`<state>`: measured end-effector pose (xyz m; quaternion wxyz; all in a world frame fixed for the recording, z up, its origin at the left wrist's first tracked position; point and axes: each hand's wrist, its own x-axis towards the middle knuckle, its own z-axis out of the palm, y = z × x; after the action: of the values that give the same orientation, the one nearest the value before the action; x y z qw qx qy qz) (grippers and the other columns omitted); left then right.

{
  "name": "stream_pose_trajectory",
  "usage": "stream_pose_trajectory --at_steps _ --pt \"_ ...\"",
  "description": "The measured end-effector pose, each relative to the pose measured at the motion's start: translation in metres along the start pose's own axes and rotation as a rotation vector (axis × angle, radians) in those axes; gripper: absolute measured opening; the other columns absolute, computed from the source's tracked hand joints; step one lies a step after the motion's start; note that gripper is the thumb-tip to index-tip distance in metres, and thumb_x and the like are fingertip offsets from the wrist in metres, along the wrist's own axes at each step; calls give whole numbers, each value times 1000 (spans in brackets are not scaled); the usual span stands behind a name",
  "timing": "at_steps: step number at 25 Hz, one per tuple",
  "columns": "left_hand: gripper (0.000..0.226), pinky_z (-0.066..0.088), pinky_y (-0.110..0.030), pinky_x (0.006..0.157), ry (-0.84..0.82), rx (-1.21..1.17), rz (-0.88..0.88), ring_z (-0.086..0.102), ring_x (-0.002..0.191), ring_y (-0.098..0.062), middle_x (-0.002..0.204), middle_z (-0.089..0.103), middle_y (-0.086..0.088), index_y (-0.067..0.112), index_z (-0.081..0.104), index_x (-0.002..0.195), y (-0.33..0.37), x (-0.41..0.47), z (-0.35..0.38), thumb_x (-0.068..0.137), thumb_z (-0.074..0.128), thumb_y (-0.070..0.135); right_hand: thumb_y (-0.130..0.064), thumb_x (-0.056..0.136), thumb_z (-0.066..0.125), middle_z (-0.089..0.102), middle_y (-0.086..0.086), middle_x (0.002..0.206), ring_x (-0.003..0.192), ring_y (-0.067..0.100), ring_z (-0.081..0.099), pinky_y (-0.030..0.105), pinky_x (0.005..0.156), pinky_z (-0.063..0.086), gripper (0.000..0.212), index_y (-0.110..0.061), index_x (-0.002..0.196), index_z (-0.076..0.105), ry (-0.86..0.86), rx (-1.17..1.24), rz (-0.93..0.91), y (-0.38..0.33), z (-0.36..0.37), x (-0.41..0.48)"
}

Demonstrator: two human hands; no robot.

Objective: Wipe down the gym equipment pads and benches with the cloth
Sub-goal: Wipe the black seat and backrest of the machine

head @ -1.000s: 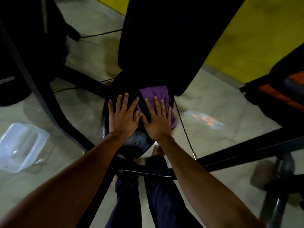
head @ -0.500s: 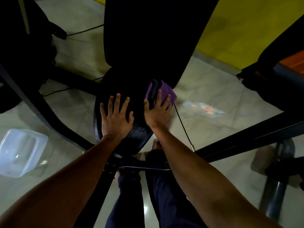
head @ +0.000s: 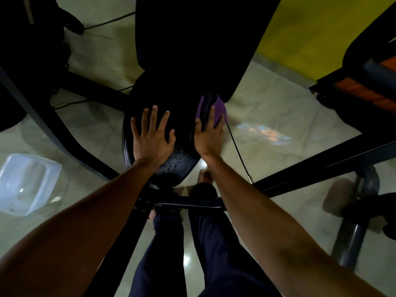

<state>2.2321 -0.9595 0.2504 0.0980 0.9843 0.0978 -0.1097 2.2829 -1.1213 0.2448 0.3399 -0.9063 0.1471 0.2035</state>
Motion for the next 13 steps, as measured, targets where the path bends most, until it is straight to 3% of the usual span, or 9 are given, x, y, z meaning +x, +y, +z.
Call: stream_pose_trajectory --at_steps 6,13 --pt "62 6 -58 124 18 -41 20 9 155 -32 168 16 -11 28 24 160 -4 -4 -1 102 34 49 -49 108 35 -10 13 170 155 41 12 51 113 36 67 -33 164 2 5 20 -27 17 21 -89" --pt "60 4 -55 125 3 -78 15 7 156 -30 169 13 -9 29 25 160 -8 -11 -1 103 35 46 -49 108 36 -10 9 171 154 46 -2 58 125 14 63 -37 163 8 46 3 21 -2 21 -35"
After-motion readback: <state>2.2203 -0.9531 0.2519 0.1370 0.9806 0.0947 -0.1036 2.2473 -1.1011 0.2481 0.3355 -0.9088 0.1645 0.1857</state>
